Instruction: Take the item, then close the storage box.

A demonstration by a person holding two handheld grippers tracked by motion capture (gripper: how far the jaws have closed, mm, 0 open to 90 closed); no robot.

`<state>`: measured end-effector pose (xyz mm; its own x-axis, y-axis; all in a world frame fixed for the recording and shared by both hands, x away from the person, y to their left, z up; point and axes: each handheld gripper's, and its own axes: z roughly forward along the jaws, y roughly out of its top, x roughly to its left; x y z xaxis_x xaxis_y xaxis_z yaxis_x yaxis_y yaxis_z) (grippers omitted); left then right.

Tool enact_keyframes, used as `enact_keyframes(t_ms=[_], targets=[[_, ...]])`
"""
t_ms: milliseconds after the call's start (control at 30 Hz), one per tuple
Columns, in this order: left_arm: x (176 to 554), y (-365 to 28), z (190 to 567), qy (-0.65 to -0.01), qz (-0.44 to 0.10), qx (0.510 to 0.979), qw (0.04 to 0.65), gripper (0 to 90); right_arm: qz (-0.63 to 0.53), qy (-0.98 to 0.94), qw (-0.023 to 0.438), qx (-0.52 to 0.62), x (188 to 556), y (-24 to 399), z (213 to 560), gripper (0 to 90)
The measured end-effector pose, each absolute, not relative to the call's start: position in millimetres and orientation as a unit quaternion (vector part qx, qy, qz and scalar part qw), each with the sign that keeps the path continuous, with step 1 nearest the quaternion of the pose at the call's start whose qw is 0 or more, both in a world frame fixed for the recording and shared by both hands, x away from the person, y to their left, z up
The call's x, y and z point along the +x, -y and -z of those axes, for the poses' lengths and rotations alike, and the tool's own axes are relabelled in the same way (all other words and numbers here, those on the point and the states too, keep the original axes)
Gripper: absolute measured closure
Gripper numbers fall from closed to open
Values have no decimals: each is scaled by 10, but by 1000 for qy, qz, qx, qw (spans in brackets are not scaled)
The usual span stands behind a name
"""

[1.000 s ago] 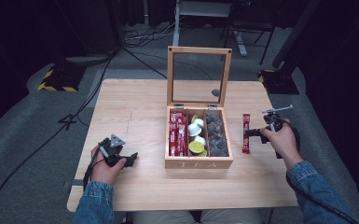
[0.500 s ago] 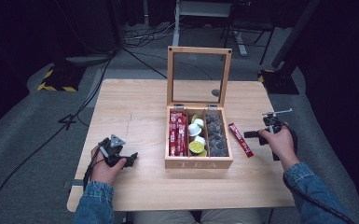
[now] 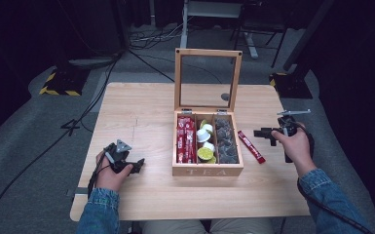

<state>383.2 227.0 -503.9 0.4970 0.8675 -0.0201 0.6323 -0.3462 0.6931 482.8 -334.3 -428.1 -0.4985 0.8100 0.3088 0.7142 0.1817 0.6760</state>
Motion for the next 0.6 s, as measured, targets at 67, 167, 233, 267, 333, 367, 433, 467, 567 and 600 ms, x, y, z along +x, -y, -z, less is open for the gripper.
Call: enact_keyframes(t_ms=[67,167,233,267,333,367,433,467,567,600], targets=[[3833,-2270,5040,-468,-179,800,329,154,-407,-765,65,494,4832,3334,4246,441],[3844,-2263,5041,-470,-177,799,330,154,-426,-764,88,476,4856,3273,4051,417],[3853,-2260,5041,-470,-178,799,330,154,-431,-765,95,470,4869,3248,3975,416],[3859,-2258,5040,-470,-180,799,329,153,-435,-765,98,466,4878,3233,3933,416],[3861,-2255,5040,-471,-179,798,329,154,-442,-764,104,458,4902,3203,3844,412],[3863,-2256,5039,-470,-179,799,328,154,-445,-764,107,454,4912,3190,3806,411],[3864,-2255,5039,-471,-179,799,328,154,-451,-763,112,448,4932,3164,3742,411],[3866,-2255,5039,-471,-179,799,328,154,-455,-763,114,446,4943,3147,3707,411],[3867,-2253,5039,-471,-178,799,328,154,-460,-762,117,440,4964,3109,3634,410],[3867,-2253,5040,-471,-178,799,329,154,-463,-763,122,434,4978,3090,3596,405]])
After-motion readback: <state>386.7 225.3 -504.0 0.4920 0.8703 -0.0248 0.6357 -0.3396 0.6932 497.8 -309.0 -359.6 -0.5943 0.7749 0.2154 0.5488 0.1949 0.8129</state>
